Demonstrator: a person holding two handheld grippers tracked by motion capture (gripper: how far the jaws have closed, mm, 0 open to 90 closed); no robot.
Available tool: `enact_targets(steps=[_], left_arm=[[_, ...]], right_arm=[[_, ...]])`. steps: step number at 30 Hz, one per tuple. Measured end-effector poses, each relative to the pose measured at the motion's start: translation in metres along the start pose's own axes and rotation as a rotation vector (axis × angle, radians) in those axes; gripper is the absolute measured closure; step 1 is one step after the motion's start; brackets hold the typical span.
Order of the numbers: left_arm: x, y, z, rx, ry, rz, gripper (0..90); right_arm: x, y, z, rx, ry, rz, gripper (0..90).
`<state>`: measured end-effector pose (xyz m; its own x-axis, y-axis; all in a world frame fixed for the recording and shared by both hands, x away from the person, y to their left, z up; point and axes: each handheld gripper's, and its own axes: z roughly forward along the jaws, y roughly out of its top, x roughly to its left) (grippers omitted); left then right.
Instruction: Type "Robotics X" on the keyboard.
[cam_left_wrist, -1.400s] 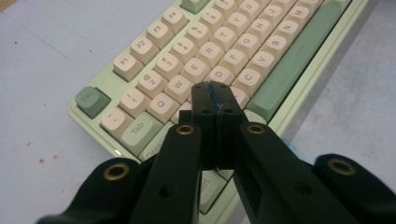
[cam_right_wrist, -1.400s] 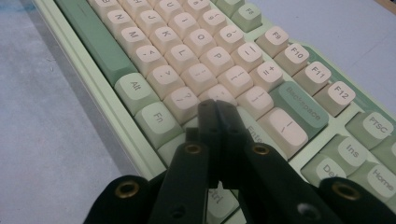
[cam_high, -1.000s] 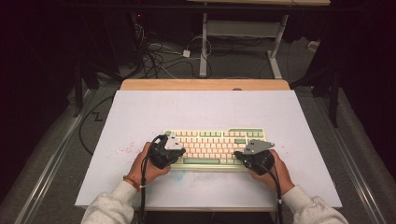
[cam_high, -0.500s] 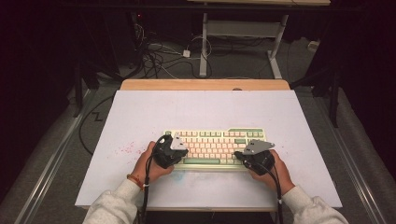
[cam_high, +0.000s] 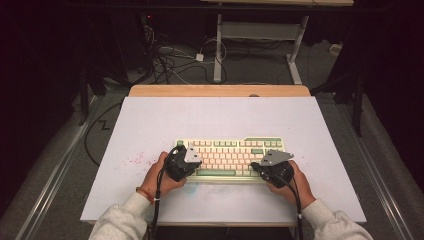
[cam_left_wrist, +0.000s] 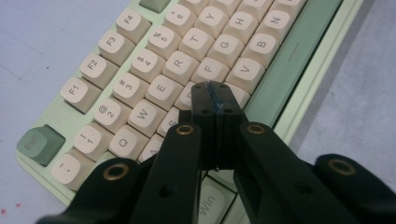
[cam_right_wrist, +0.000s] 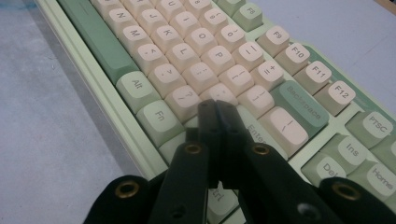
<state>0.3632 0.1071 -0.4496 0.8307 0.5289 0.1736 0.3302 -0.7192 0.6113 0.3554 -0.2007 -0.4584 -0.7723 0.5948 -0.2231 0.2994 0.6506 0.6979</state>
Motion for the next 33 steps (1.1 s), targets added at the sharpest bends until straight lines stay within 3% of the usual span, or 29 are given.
enact_targets(steps=[13, 21, 27, 33], left_arm=[[0.001, 0.000, -0.004, -0.034, 0.018, -0.009, 85.3], [0.001, 0.000, -0.009, -0.076, 0.040, -0.006, 79.7], [0.000, -0.001, -0.012, -0.104, 0.070, -0.007, 67.3], [-0.002, 0.000, -0.014, -0.120, 0.112, -0.002, 53.8]], right_arm=[[-0.001, 0.001, -0.001, 0.003, 0.005, -0.002, 90.0], [-0.001, 0.004, -0.007, -0.038, 0.002, -0.006, 88.5], [-0.003, 0.006, -0.012, -0.074, 0.002, 0.014, 85.2], [-0.006, 0.008, -0.018, -0.108, 0.006, 0.023, 73.2]])
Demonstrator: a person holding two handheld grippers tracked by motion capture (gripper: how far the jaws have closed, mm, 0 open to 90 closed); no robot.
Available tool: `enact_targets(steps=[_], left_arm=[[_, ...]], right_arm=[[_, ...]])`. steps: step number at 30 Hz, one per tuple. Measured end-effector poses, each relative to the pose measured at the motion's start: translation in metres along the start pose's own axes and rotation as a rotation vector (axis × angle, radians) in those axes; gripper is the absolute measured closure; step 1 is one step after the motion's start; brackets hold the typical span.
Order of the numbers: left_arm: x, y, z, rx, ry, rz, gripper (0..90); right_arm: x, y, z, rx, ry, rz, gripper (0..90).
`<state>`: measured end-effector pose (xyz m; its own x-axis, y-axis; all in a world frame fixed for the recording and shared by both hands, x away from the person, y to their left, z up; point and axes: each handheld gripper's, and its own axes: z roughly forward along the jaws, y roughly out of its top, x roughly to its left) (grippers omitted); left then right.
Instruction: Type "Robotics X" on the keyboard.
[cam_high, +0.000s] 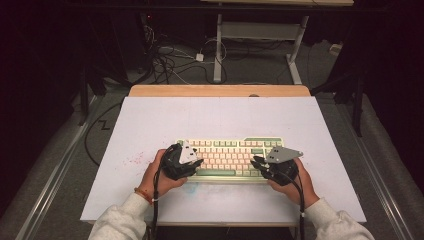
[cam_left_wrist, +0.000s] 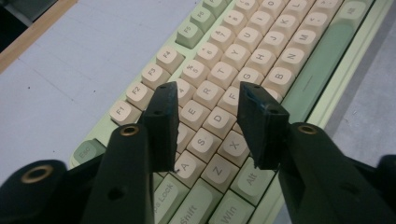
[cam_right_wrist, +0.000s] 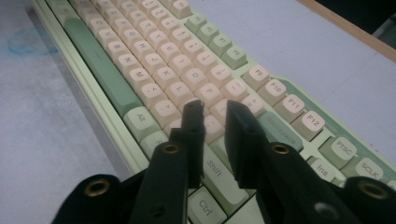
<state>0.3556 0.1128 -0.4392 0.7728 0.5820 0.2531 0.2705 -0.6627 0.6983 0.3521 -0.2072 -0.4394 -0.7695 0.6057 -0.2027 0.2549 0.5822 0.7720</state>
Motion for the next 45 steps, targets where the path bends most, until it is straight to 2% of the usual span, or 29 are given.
enact_targets(steps=[5, 13, 15, 19, 21, 26, 36, 39, 45], left_arm=[[0.000, -0.001, -0.002, -0.020, 0.010, -0.003, 45.8], [-0.001, 0.000, -0.002, -0.027, 0.026, -0.005, 34.1], [-0.002, 0.001, -0.001, -0.029, 0.041, -0.010, 29.5], [-0.003, 0.001, -0.002, -0.059, 0.060, -0.013, 20.6], [-0.004, 0.001, -0.002, -0.059, 0.056, -0.016, 18.0], [-0.008, 0.001, -0.002, -0.067, 0.077, -0.003, 17.4], [-0.013, 0.004, -0.005, -0.098, 0.085, 0.014, 16.3], [-0.014, 0.005, -0.008, -0.110, 0.087, 0.012, 16.3], [-0.015, 0.006, -0.012, -0.125, 0.094, 0.019, 16.4]], right_arm=[[-0.001, 0.000, -0.001, -0.026, -0.003, 0.005, 61.5], [-0.001, 0.000, 0.001, -0.042, -0.060, 0.025, 36.6], [-0.001, 0.000, 0.001, -0.046, -0.061, 0.030, 30.3], [-0.001, 0.000, 0.004, -0.043, -0.077, 0.043, 23.5], [-0.001, 0.000, 0.004, -0.048, -0.091, 0.052, 22.6], [-0.002, 0.000, 0.004, -0.061, -0.127, 0.057, 20.6], [-0.001, 0.003, -0.001, -0.103, -0.142, 0.074, 20.4], [0.001, 0.005, -0.002, -0.108, -0.147, 0.058, 20.3], [0.002, 0.009, -0.007, -0.116, -0.167, 0.061, 20.2]])
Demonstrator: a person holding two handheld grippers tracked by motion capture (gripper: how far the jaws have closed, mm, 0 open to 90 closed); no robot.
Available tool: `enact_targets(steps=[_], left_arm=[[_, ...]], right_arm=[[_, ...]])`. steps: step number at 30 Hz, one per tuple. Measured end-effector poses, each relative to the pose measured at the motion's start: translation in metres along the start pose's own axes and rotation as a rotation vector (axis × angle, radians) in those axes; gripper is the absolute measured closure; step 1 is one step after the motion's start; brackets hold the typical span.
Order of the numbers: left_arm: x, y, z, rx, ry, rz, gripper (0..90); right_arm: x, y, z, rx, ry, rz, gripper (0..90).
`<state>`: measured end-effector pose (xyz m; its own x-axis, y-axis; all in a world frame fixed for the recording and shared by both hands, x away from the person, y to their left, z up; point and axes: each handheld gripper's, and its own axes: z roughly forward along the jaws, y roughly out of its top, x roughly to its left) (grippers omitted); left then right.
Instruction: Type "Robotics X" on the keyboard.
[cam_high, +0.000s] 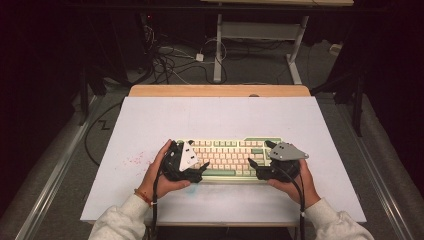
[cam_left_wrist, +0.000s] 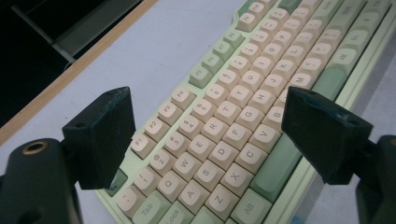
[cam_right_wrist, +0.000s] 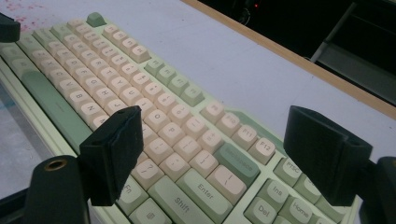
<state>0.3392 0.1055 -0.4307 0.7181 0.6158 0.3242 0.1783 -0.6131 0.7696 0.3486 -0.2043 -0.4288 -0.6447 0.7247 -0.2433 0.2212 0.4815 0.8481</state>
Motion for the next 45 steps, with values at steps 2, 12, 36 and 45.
enact_targets(steps=[2, 12, 36, 45], left_arm=[[0.000, 0.001, -0.001, 0.000, -0.005, 0.005, 16.4], [-0.003, 0.001, -0.007, 0.001, 0.015, 0.035, 16.4], [-0.007, -0.006, -0.028, -0.013, 0.036, 0.064, 16.2], [-0.006, -0.013, -0.032, 0.001, 0.037, 0.068, 16.2]], right_arm=[[0.000, 0.001, -0.002, -0.007, -0.005, -0.005, 20.2], [0.000, 0.000, -0.011, -0.008, -0.029, -0.012, 20.2], [-0.001, -0.002, -0.045, -0.047, -0.066, 0.000, 20.5], [-0.001, -0.006, -0.051, -0.039, -0.084, -0.023, 20.5]])
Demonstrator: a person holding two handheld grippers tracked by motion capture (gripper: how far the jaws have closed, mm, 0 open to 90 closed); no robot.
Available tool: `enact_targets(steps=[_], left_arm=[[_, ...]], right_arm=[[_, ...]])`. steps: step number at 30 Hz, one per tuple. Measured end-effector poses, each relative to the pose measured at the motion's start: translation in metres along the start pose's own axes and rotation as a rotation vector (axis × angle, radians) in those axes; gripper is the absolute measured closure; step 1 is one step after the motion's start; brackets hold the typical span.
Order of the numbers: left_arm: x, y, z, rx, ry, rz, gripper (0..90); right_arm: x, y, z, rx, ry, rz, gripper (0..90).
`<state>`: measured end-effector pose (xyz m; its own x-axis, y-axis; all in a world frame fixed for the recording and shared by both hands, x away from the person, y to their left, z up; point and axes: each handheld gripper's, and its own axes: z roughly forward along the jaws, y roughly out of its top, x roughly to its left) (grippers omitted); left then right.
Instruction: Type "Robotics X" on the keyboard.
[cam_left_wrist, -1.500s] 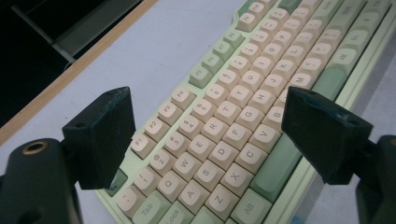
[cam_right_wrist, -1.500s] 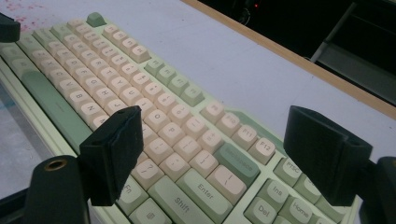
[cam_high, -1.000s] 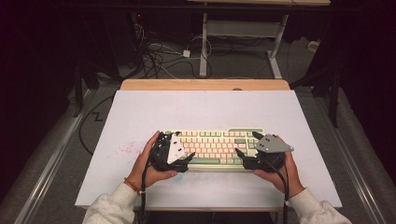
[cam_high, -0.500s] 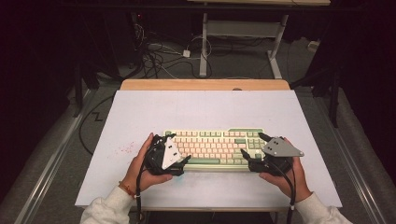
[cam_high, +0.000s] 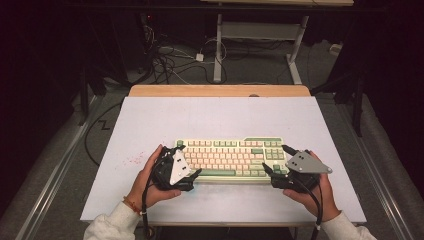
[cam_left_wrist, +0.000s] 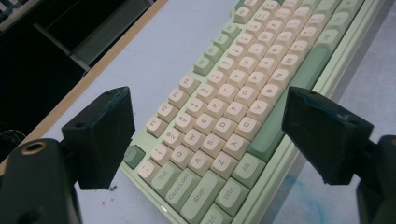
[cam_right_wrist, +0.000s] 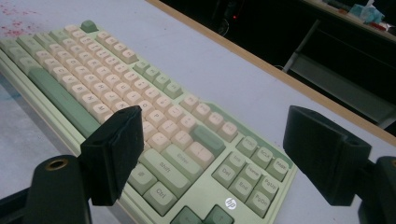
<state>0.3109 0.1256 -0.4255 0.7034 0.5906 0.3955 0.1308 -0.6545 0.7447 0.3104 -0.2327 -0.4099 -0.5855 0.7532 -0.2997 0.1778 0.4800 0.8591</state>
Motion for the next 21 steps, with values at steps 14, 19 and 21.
enact_targets(steps=[14, 19, 21], left_arm=[[0.004, -0.014, -0.010, -0.007, 0.011, -0.011, 16.2], [0.006, -0.022, -0.015, -0.008, 0.019, -0.018, 16.2], [0.008, -0.025, -0.016, 0.001, 0.024, -0.026, 16.2]], right_arm=[[-0.007, -0.007, -0.012, 0.006, -0.024, -0.003, 20.1], [-0.008, -0.011, -0.015, 0.009, -0.026, -0.006, 19.8], [-0.010, -0.014, -0.017, 0.009, -0.028, -0.003, 19.8]])
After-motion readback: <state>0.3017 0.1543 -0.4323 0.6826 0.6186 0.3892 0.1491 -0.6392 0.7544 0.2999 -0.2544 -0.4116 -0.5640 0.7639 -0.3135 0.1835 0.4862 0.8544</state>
